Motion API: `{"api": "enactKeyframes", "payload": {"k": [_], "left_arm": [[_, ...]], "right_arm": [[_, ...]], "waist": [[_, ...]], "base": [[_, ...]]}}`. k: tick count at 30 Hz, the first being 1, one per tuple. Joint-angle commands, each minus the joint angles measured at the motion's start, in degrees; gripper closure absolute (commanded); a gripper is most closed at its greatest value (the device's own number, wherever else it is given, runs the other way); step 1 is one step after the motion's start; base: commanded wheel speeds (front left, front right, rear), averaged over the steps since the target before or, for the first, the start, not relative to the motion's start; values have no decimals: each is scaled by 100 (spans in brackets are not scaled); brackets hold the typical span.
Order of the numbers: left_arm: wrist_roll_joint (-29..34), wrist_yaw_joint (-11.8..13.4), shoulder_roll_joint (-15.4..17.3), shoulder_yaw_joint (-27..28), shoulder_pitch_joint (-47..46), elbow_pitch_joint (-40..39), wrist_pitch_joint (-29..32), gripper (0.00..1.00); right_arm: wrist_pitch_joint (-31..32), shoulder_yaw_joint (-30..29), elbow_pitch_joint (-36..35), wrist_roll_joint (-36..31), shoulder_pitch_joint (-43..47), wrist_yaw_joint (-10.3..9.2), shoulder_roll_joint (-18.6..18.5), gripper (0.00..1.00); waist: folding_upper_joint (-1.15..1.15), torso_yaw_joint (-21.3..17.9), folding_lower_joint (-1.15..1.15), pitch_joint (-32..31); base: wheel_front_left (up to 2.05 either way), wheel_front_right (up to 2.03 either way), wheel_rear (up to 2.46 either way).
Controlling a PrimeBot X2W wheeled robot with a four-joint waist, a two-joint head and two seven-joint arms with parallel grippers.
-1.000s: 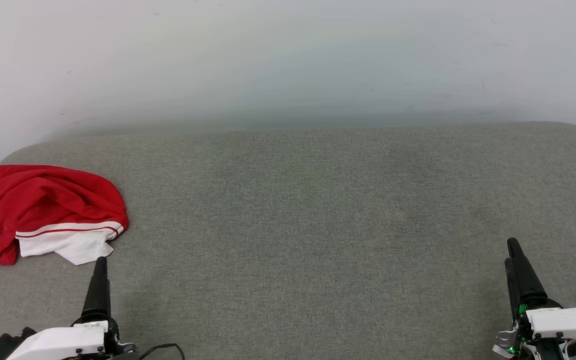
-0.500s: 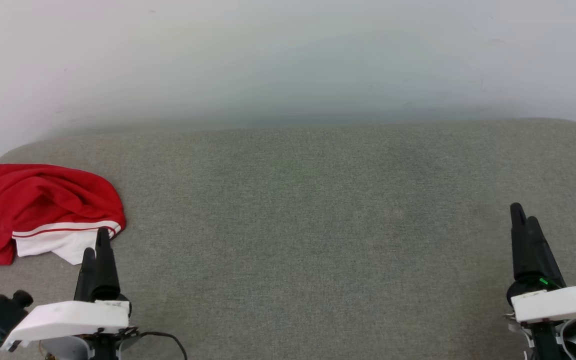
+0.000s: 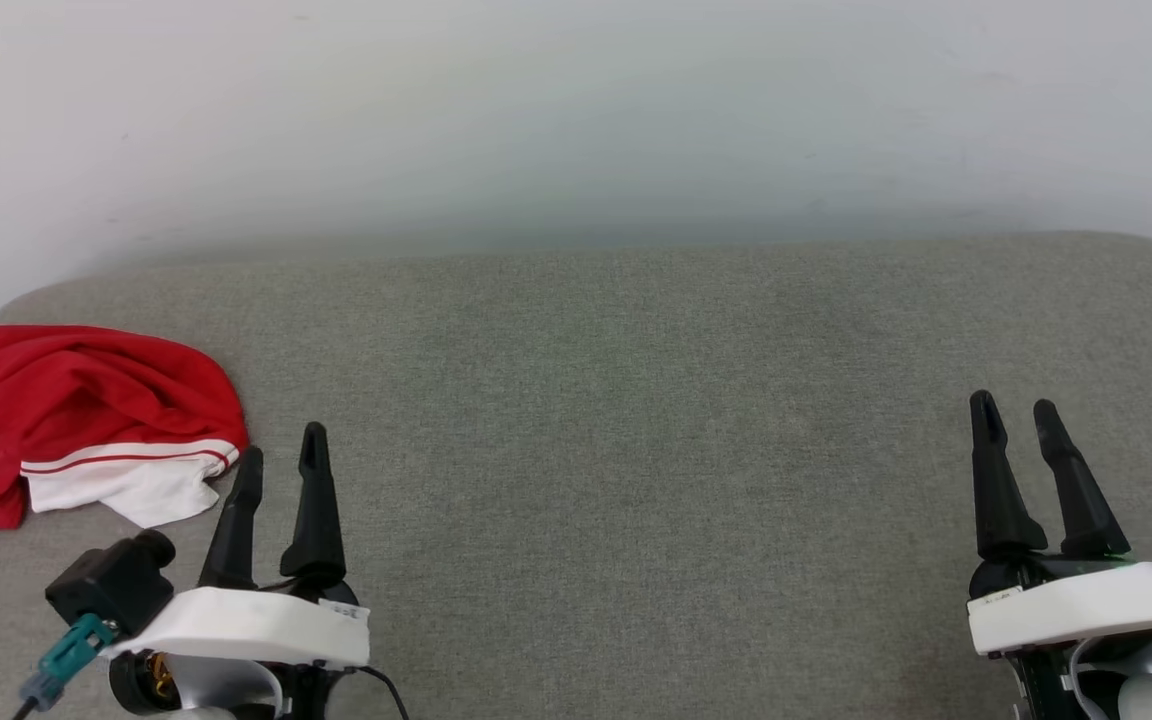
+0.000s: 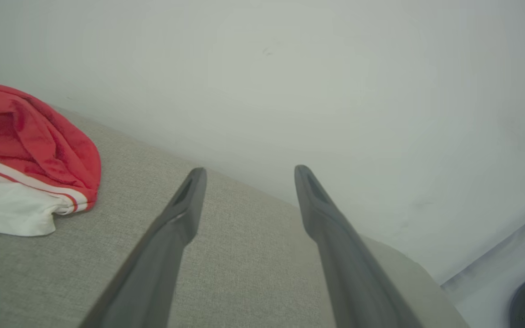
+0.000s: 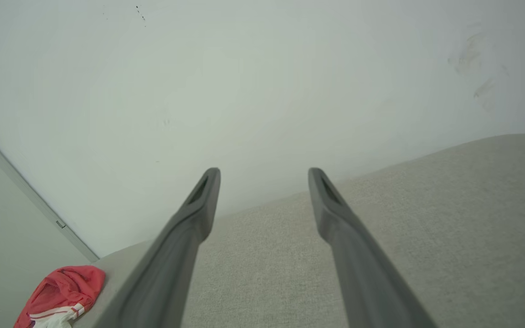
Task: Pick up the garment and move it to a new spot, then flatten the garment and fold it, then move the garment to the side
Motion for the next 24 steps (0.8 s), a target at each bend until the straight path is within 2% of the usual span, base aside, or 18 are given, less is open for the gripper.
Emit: {"api": "enactKeyframes", "payload": {"k": [1,6,13,24], "left_arm": [[178,76,79,-93,-3,-127,-58,0],[565,271,313,-477,32,-217,-141,0],[1066,827,601,-973,-52,-280,-252,0],[1834,1730,1166,-2069,-203,-293,-410,0]], "right_arm": [[-53,5,-123,-202,-8,12,-5,0],[-137,37,-174,-626,12,12,-4,0],[-245,175,-238,-1290,44,12,-3,0],[-411,280,-231,-1998,105,13,-2,0]], "waist": [[0,-2,0,3],[0,-15,0,13],[0,-30,0,39],[0,-82,0,43]], "base": [[0,0,0],[0,0,0],[0,0,0],[0,0,0]]}}
